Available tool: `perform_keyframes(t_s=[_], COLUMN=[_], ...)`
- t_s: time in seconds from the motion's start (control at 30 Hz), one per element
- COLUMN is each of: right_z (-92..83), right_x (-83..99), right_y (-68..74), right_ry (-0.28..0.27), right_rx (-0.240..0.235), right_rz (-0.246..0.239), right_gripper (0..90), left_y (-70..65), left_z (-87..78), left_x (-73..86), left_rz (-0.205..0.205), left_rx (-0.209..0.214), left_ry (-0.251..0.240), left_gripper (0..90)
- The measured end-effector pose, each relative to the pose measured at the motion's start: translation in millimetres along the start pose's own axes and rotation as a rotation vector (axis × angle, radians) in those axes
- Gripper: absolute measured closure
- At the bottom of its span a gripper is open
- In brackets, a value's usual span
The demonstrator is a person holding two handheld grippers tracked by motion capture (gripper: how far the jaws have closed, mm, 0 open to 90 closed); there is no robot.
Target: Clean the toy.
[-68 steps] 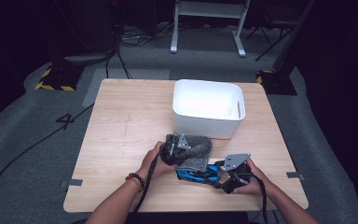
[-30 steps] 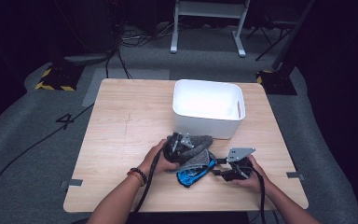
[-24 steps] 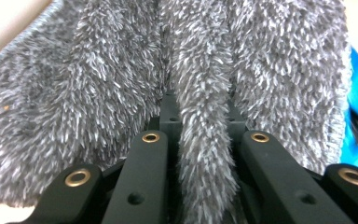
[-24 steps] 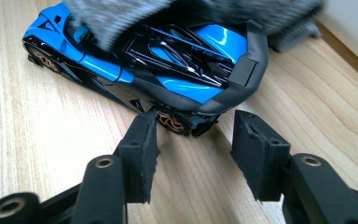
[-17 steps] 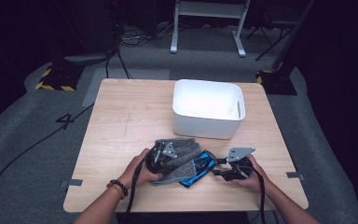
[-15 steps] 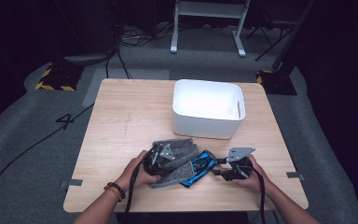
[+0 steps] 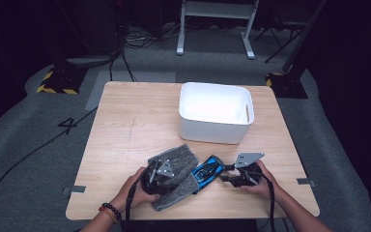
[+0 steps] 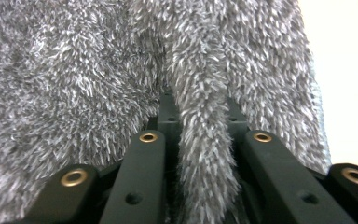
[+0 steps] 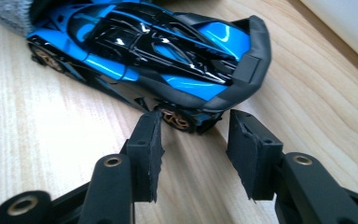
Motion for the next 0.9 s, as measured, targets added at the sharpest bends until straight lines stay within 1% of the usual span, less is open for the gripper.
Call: perform_keyframes(t_s=[0.03,0.07,0.1,0.13,0.2,0.27,0.3,0.33,0.4,0.43,0.47,0.5,0.53,0.6,0.63,0.67,0.73,0.8,0.87,0.9], right_z=[0.2,0.4,0.6,0.6,0.5,0.4,0.3,0.4,0.4,0.5,0.7,1.0,1.4,2.3,2.9,3.4,4.7,5.6,6.0,6.1], right_x=[0.1,-0.1,-0.3,-0.4,-0.3,-0.1,-0.1,0.2,0.6,0.5,0.4,0.2,0.2,-0.2,-0.6,-1.0,-1.9,-2.6,-3.1,-3.2], right_y=[1.2,2.0,2.8,3.3,3.5,3.0,2.3,1.1,-1.2,-1.7,-2.2,-2.6,-2.5,-1.8,-1.6,-1.9,-1.8,-1.7,-1.3,-1.2], right_ry=[0.001,0.003,0.006,0.009,0.009,0.009,0.007,0.004,-0.003,-0.003,-0.002,-0.003,-0.003,-0.003,-0.002,-0.001,-0.002,-0.001,0.0,0.001], right_rx=[-0.008,-0.008,-0.008,-0.01,-0.013,-0.012,-0.009,-0.004,-0.004,-0.002,0.004,0.009,0.011,0.009,0.009,0.012,0.015,0.021,0.022,0.023], right_rz=[-0.004,-0.014,-0.015,-0.016,-0.016,-0.016,-0.016,-0.009,-0.005,-0.006,-0.002,-0.001,0.001,0.003,0.007,0.006,0.008,0.012,0.015,0.014], right_gripper=[55.1,55.0,55.1,55.2,55.8,54.8,52.0,49.0,47.5,45.7,43.5,41.9,40.9,39.1,37.6,36.8,36.0,35.4,35.3,35.8], left_y=[-1.3,-3.8,-5.8,-8.2,-14.0,-19.1,-20.6,-21.3,-22.6,-22.3,-21.5,-21.7,-21.9,-23.2,-23.9,-25.6,-29.5,-33.0,-33.9,-33.8], left_z=[0.8,1.1,0.7,-0.3,-4.6,-6.2,-5.0,-3.4,-1.0,0.8,3.4,6.1,7.9,11.9,13.6,15.9,21.5,27.0,31.5,33.9], left_x=[-1.1,-2.2,-3.2,-3.9,-3.7,-0.7,0.3,1.0,-0.5,-1.5,-2.5,-3.8,-5.3,-9.3,-11.7,-14.4,-19.7,-25.5,-31.0,-33.3], left_rz=[-0.004,0.009,0.039,0.055,0.071,0.059,0.046,0.027,0.011,0.009,0.001,-0.016,-0.021,-0.02,-0.008,-0.008,0.004,0.014,0.01,0.001], left_rx=[0.0,-0.003,-0.016,-0.03,-0.023,-0.021,-0.026,-0.038,-0.047,-0.069,-0.082,-0.074,-0.071,-0.075,-0.081,-0.085,-0.104,-0.119,-0.133,-0.138], left_ry=[-0.001,0.006,0.015,0.024,0.025,0.021,0.015,0.021,0.023,0.03,0.035,0.029,0.023,0.021,0.023,0.023,0.029,0.035,0.041,0.038], left_gripper=[74.6,74.0,73.4,72.1,69.6,68.0,64.8,59.2,46.7,38.8,28.6,22.0,19.0,15.1,15.1,15.1,13.6,9.8,7.3,6.6])
Point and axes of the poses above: each handheld gripper's, and its own axes: z roughly forward along the jaws, x roughly out of its underside, y roughly to its left, the point moved 6 cm from there along z, roughly forward along the jaws, and after that the axes turned 12 degrees about -x, right-handed, at the moved point
